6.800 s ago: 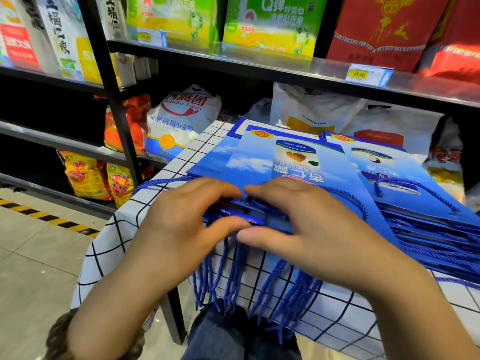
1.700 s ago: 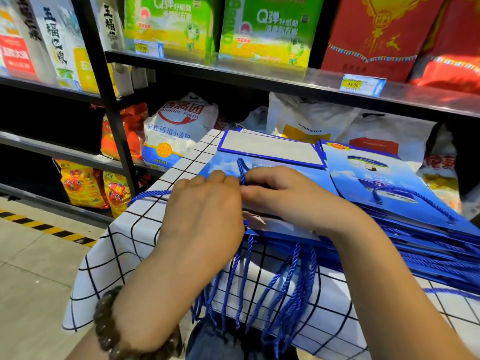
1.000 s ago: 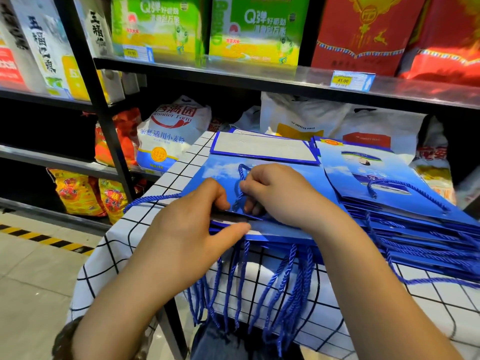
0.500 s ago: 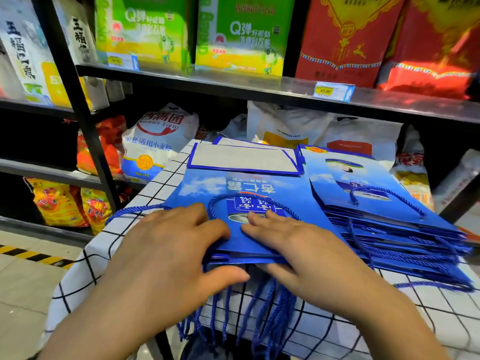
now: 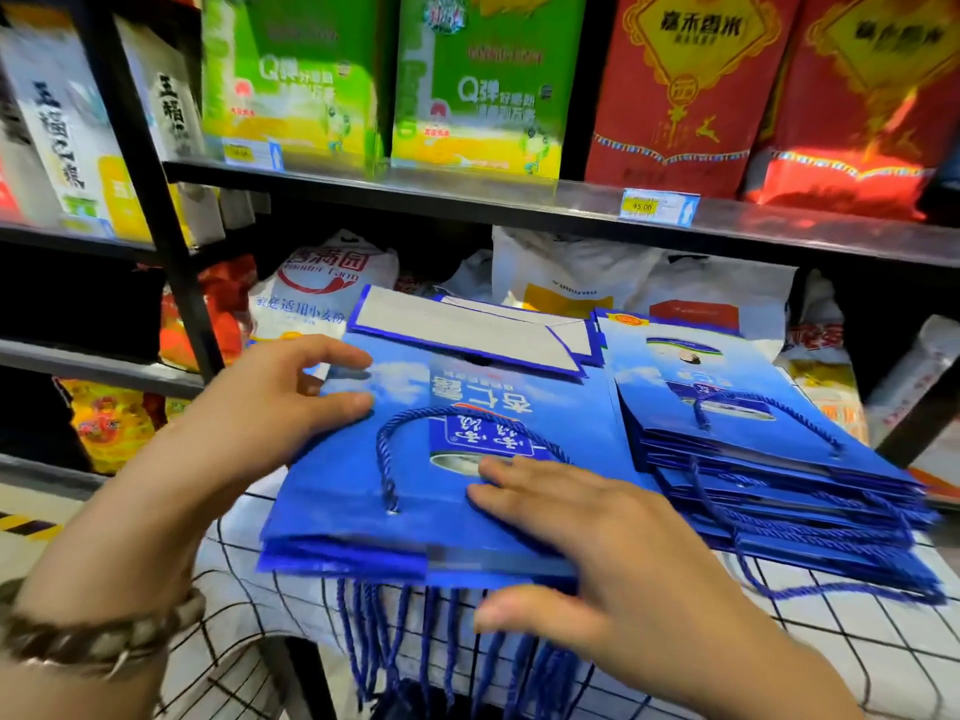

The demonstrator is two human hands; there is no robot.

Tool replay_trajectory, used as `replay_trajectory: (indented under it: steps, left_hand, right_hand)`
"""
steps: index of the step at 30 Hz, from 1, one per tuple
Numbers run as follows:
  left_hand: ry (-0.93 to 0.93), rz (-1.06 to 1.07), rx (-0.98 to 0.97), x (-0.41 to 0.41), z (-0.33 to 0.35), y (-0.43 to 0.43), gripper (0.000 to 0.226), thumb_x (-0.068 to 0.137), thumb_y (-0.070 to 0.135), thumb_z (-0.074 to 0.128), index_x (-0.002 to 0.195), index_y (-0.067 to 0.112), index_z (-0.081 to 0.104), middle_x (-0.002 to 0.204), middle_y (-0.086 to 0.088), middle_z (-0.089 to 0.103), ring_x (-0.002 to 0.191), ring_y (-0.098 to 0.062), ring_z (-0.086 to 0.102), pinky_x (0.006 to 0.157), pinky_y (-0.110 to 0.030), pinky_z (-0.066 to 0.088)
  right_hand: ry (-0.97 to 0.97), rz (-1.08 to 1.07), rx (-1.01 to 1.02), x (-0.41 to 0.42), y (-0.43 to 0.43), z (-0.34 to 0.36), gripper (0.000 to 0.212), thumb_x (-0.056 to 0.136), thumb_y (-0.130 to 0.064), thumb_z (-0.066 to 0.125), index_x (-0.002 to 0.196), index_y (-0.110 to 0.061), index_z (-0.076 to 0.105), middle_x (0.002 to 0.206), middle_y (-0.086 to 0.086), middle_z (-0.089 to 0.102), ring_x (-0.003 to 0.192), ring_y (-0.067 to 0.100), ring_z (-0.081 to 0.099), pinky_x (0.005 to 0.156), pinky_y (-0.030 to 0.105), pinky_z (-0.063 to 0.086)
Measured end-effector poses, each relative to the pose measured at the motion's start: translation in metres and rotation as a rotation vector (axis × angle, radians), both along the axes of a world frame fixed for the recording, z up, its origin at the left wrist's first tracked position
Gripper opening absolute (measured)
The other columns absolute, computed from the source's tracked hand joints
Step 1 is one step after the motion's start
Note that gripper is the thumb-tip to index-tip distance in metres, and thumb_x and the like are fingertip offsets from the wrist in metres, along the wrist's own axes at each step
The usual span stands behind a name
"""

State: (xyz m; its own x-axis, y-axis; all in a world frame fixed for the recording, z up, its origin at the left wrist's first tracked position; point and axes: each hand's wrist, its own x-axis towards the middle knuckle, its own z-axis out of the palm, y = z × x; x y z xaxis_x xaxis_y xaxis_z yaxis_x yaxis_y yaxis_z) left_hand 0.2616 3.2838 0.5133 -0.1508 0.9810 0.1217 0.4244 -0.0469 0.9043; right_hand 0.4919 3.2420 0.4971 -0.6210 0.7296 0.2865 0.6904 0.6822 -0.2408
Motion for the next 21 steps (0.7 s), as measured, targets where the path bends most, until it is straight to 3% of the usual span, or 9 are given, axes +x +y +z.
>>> replay_trajectory:
  steps: [2, 5, 9, 10, 12, 15, 17, 19, 21]
  left_hand:
    - [-0.039, -0.013, 0.087, -0.003, 0.006, -0.006, 0.03, 0.081, -0.001, 0.063, 0.084, 0.029, 0.065, 0.063, -0.007, 0.068, 0.048, -0.004, 0.06, 0.041, -0.015, 0.047]
    - [-0.226, -0.025, 0.204, -0.005, 0.015, -0.014, 0.038, 0.082, -0.008, 0.054, 0.085, 0.027, 0.066, 0.063, 0.008, 0.071, 0.053, -0.003, 0.064, 0.048, -0.015, 0.051]
    - [-0.364, -0.046, 0.33, 0.011, 0.032, -0.01, 0.036, 0.083, -0.008, 0.051, 0.092, 0.024, 0.065, 0.066, 0.015, 0.07, 0.057, 0.001, 0.065, 0.051, -0.012, 0.05]
    - [-0.377, -0.053, 0.349, 0.017, 0.037, -0.004, 0.034, 0.083, -0.008, 0.052, 0.095, 0.021, 0.064, 0.064, 0.016, 0.07, 0.055, 0.002, 0.064, 0.049, -0.01, 0.048]
    - [-0.361, -0.082, 0.333, 0.034, 0.05, 0.013, 0.03, 0.083, -0.007, 0.054, 0.102, 0.016, 0.062, 0.06, 0.014, 0.068, 0.05, 0.004, 0.06, 0.047, -0.009, 0.046]
    - [-0.169, -0.212, 0.253, 0.07, 0.065, 0.049, 0.028, 0.086, 0.003, 0.058, 0.113, 0.01, 0.061, 0.074, 0.005, 0.064, 0.052, -0.002, 0.058, 0.045, -0.011, 0.045]
    - [0.046, -0.33, 0.214, 0.103, 0.067, 0.072, 0.032, 0.086, 0.013, 0.06, 0.118, 0.012, 0.059, 0.083, -0.001, 0.063, 0.065, -0.013, 0.059, 0.048, -0.018, 0.047]
    - [0.388, -0.426, 0.227, 0.139, 0.058, 0.094, 0.042, 0.086, 0.026, 0.061, 0.127, 0.016, 0.054, 0.112, -0.007, 0.064, 0.097, -0.022, 0.061, 0.075, -0.025, 0.047]
    - [0.701, -0.494, 0.237, 0.169, 0.041, 0.114, 0.047, 0.088, 0.036, 0.056, 0.13, 0.017, 0.05, 0.135, -0.005, 0.052, 0.121, -0.022, 0.049, 0.097, -0.027, 0.039]
  right_hand:
    - [0.234, -0.111, -0.16, 0.006, 0.009, 0.009, 0.062, 0.071, -0.07, 0.042, 0.12, -0.036, 0.058, 0.126, -0.023, 0.056, 0.114, -0.008, 0.049, 0.098, 0.019, 0.039]
    - [0.491, -0.44, -0.104, 0.024, 0.044, 0.012, 0.047, 0.085, -0.04, 0.057, 0.129, -0.026, 0.049, 0.127, -0.006, 0.055, 0.106, 0.01, 0.053, 0.092, 0.027, 0.041]
    - [0.888, -0.48, -0.532, 0.035, 0.071, 0.02, 0.054, 0.084, -0.023, 0.064, 0.133, -0.031, 0.043, 0.124, 0.006, 0.057, 0.104, 0.026, 0.061, 0.09, 0.044, 0.05]
    - [0.906, -0.483, -0.486, 0.04, 0.074, 0.026, 0.053, 0.083, -0.019, 0.065, 0.132, -0.028, 0.046, 0.126, 0.006, 0.057, 0.108, 0.026, 0.06, 0.092, 0.045, 0.049]
    - [0.88, -0.485, -0.32, 0.059, 0.081, 0.041, 0.052, 0.083, -0.013, 0.064, 0.132, -0.017, 0.047, 0.132, 0.002, 0.053, 0.116, 0.017, 0.053, 0.098, 0.035, 0.043]
    - [0.743, -0.573, -0.17, 0.101, 0.093, 0.071, 0.049, 0.087, -0.01, 0.059, 0.133, -0.011, 0.046, 0.127, -0.001, 0.051, 0.111, 0.008, 0.047, 0.089, 0.017, 0.033]
    - [0.665, -0.662, -0.174, 0.139, 0.106, 0.076, 0.047, 0.088, -0.008, 0.057, 0.134, -0.011, 0.046, 0.124, 0.0, 0.051, 0.105, 0.011, 0.047, 0.082, 0.015, 0.033]
    - [0.603, -0.74, -0.236, 0.172, 0.116, 0.067, 0.046, 0.089, -0.004, 0.055, 0.134, -0.01, 0.046, 0.128, 0.009, 0.052, 0.1, 0.014, 0.048, 0.082, 0.02, 0.034]
    - [0.497, -0.845, -0.256, 0.201, 0.127, 0.048, 0.046, 0.089, -0.003, 0.055, 0.134, -0.006, 0.046, 0.131, 0.016, 0.051, 0.101, 0.018, 0.048, 0.079, 0.024, 0.036]
